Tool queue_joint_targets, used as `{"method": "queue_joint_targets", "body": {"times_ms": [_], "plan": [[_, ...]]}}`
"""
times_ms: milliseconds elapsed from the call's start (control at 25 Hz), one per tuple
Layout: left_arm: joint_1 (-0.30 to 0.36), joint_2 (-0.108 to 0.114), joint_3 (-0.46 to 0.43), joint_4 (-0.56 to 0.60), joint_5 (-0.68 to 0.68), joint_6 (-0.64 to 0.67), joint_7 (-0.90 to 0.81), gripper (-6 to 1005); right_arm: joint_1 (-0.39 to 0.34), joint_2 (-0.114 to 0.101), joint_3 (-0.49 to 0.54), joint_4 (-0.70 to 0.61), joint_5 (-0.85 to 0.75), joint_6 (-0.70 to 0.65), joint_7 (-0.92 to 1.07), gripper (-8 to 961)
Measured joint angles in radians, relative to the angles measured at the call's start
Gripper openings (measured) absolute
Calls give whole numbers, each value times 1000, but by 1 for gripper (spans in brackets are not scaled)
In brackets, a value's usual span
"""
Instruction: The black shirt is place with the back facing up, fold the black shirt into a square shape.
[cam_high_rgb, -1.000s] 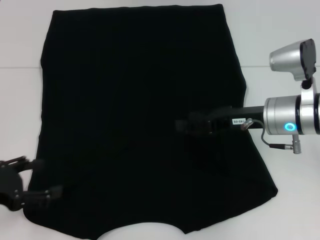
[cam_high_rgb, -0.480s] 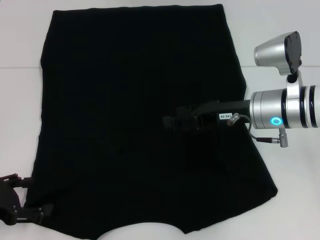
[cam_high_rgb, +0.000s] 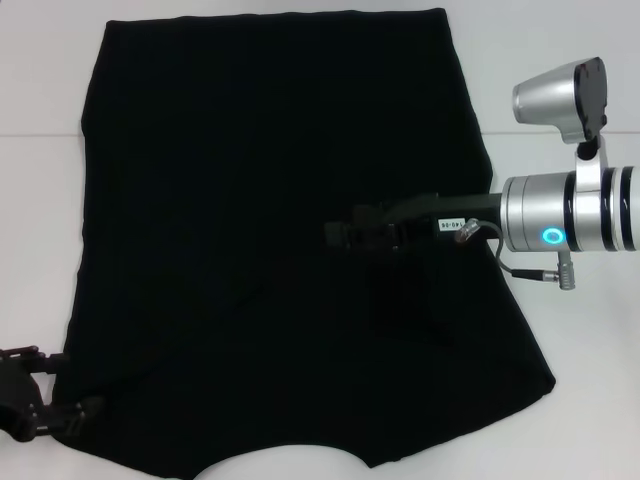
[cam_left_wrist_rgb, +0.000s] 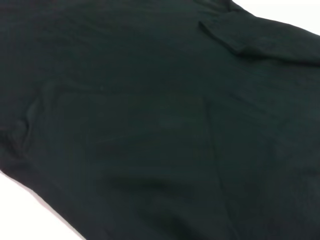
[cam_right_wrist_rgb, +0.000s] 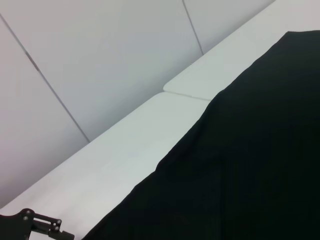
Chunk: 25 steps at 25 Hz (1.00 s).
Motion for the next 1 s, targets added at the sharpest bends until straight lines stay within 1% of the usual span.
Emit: {"method": "queue_joint_targets", "body": {"times_ms": [40,240,440,760,1000], "plan": [[-3,2,0,-3,1,1,-5,925,-1,0,0,0,1,0,0,669],[-6,5,1,-8,4,4,-11,736,-3,-1,0,-1,2,0,2,670],[-3,5,-2,-9,5,5,-12,504,-7,-3,-1,-5,2,-6,2,671],[5,1,-9,-4,2,5,-13,266,-18,-8,1,-5,2,-10,2,671],[19,-4,-26,-5,-5,-2,-8,61,-37,-13,2,-10,2,-23,19,672]]}}
